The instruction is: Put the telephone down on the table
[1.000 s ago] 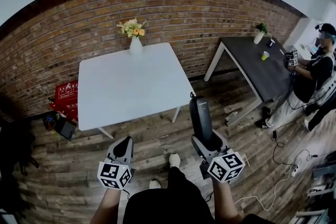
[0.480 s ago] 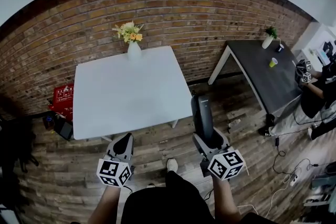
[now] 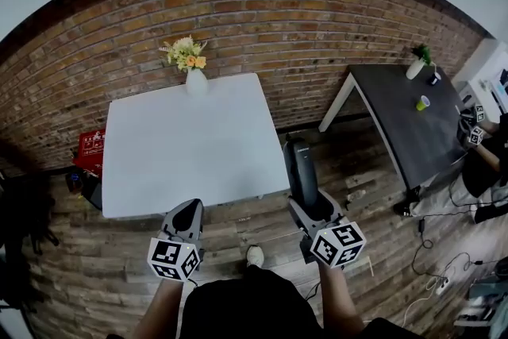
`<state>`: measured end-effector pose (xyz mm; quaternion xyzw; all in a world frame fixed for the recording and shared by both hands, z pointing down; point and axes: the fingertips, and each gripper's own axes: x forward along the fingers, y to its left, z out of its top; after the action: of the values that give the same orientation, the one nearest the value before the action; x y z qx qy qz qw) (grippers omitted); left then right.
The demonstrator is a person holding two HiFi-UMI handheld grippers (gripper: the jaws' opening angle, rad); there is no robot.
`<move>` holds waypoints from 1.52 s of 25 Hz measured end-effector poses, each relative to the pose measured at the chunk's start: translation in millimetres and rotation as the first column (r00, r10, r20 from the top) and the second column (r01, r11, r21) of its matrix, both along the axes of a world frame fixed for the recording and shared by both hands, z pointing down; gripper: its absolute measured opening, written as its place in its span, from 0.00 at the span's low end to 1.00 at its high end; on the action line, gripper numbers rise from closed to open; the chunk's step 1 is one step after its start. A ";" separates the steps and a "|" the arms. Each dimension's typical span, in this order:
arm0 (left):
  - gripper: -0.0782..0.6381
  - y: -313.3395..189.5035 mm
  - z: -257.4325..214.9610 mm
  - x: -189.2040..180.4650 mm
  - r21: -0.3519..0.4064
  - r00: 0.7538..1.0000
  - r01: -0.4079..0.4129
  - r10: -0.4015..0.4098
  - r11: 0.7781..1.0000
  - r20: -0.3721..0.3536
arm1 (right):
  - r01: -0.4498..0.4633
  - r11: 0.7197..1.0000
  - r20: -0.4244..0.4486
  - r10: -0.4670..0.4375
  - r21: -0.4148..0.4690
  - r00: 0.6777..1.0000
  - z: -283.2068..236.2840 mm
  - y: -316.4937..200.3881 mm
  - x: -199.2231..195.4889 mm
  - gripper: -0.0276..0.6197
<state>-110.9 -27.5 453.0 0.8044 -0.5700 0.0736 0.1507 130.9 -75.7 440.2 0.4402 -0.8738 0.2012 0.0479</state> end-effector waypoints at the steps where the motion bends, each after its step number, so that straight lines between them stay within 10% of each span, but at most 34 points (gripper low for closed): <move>1: 0.13 -5.0 0.7 3.1 -0.002 1.000 0.004 -0.004 1.000 0.002 | 0.005 1.000 -0.002 -0.005 -0.003 1.000 2.5 -6.0 2.8 0.48; 20: 0.13 -63.5 15.1 30.2 -0.035 0.999 0.050 -0.050 0.998 0.009 | 0.053 0.997 -0.037 -0.055 -0.047 0.998 42.4 -84.8 17.3 0.48; 38: 0.13 -146.4 54.2 25.9 -0.110 0.993 -0.120 0.121 0.987 0.001 | -0.050 0.990 -0.141 0.032 -0.129 0.990 118.6 -137.2 -14.0 0.48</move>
<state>-84.9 -173.8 507.2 0.8275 -0.5160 0.1169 0.1877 117.0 -212.9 558.8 0.4668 -0.8437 0.2288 0.1335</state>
